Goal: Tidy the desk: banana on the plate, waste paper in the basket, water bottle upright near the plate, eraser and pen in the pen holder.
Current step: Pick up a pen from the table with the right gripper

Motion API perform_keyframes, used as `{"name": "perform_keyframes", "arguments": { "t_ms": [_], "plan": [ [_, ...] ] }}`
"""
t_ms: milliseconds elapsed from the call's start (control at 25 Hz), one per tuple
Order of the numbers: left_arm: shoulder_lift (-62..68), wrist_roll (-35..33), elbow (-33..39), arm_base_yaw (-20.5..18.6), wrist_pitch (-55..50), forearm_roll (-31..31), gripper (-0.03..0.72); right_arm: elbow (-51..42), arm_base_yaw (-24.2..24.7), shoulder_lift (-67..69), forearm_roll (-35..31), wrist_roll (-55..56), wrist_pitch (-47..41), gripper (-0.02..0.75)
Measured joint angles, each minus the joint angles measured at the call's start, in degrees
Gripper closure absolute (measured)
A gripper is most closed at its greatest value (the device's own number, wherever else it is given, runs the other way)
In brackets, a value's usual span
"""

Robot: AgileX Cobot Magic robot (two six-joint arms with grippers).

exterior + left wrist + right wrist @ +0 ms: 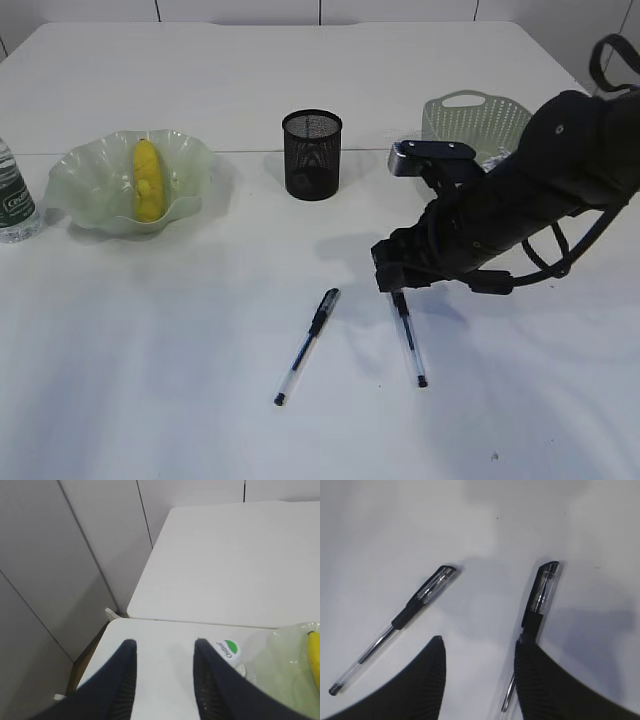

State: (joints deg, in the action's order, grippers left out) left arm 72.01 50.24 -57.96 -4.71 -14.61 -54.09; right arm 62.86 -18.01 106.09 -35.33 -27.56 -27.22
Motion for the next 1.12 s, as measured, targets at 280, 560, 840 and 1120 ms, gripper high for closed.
{"name": "perform_keyframes", "arguments": {
  "t_ms": [280,560,840,1120],
  "plan": [
    [0.0,0.0,0.0,0.0,-1.28,0.0,0.428,0.0,0.0,0.09,1.98,-0.73,-0.57,0.402],
    [0.0,0.0,0.0,0.0,-1.28,0.0,0.433,1.93,0.0,0.09,2.19,0.34,-0.57,0.402],
    [0.0,0.0,0.0,0.0,-1.32,0.82,0.435,6.79,0.0,0.69,8.96,8.78,-2.32,0.402],
    [0.0,0.0,0.0,0.0,-1.32,1.45,0.44,13.42,0.0,4.26,20.9,22.89,-9.95,0.402]
  ]
}}
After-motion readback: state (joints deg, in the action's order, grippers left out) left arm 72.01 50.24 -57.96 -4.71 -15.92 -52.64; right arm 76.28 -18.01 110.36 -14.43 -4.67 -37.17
